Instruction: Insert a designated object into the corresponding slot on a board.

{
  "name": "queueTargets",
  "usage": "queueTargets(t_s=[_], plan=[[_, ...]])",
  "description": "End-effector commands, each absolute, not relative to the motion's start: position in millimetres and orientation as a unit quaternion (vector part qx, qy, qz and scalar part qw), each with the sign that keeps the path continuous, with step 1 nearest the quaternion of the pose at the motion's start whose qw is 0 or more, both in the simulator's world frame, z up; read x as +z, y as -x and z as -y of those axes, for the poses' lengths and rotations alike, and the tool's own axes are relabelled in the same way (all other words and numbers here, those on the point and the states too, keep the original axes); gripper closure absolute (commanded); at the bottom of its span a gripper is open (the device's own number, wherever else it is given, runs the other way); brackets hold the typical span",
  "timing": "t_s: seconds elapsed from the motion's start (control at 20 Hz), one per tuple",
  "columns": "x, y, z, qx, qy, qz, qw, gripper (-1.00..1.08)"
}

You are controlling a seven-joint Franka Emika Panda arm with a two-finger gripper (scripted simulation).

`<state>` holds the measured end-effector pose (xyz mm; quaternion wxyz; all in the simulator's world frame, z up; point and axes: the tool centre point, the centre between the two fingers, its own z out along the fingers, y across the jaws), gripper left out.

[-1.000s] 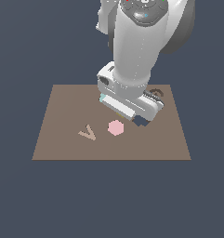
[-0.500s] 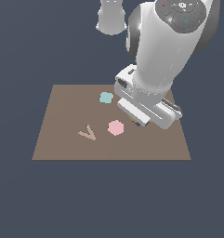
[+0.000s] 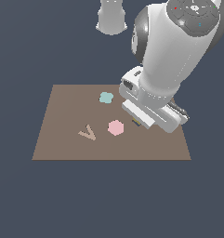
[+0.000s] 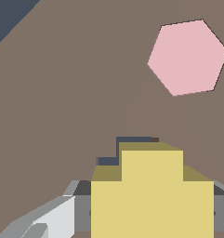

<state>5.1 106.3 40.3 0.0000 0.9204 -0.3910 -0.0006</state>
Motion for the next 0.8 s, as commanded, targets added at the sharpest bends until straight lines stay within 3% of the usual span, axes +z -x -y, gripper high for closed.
queueTargets(t_s=[0.0,0.25,0.3,0.75], plan=[[38.9,-5.4,-106.1,0.0,-0.92,0.391,0.0,1.08],[30.7,-6.7,-105.9,-0.001,-0.92,0.393,0.0,1.08],[30.7,-6.7,-105.9,-0.001,-0.92,0.393,0.0,-0.92],[30.7,-6.7,-105.9,-0.001,-0.92,0.393,0.0,-0.92]])
